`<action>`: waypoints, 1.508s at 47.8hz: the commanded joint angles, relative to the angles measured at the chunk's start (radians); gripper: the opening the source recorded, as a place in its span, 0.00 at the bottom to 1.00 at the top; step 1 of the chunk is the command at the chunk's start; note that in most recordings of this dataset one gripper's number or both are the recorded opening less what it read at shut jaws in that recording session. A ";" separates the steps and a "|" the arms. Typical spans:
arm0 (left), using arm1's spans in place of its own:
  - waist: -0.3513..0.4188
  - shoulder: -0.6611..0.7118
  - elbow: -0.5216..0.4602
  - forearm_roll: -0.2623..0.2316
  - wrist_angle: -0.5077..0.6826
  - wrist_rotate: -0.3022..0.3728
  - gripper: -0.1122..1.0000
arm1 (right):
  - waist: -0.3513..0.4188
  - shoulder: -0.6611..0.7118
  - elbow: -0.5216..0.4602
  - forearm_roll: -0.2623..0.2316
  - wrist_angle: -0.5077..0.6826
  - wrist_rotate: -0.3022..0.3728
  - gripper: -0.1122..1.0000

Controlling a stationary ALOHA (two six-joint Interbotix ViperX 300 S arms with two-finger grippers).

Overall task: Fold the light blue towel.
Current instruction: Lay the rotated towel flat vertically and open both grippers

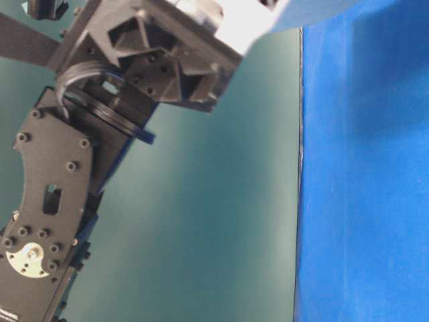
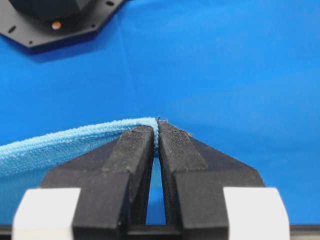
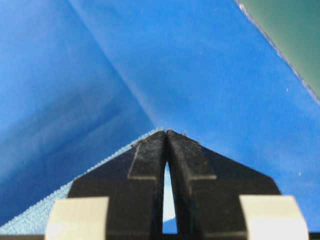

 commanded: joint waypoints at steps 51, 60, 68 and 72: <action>-0.040 -0.207 0.557 -0.009 -0.305 -0.281 0.13 | 0.055 0.515 -0.288 -0.052 -0.301 -0.021 0.12; -0.026 -0.206 0.554 -0.009 -0.302 -0.288 0.14 | 0.055 0.515 -0.290 -0.058 -0.304 -0.021 0.20; -0.026 -0.219 0.563 -0.008 -0.276 -0.288 0.55 | 0.055 0.512 -0.287 -0.060 -0.272 -0.020 0.64; -0.023 -0.236 0.565 -0.009 -0.252 -0.287 0.76 | 0.055 0.511 -0.287 -0.061 -0.258 -0.020 0.70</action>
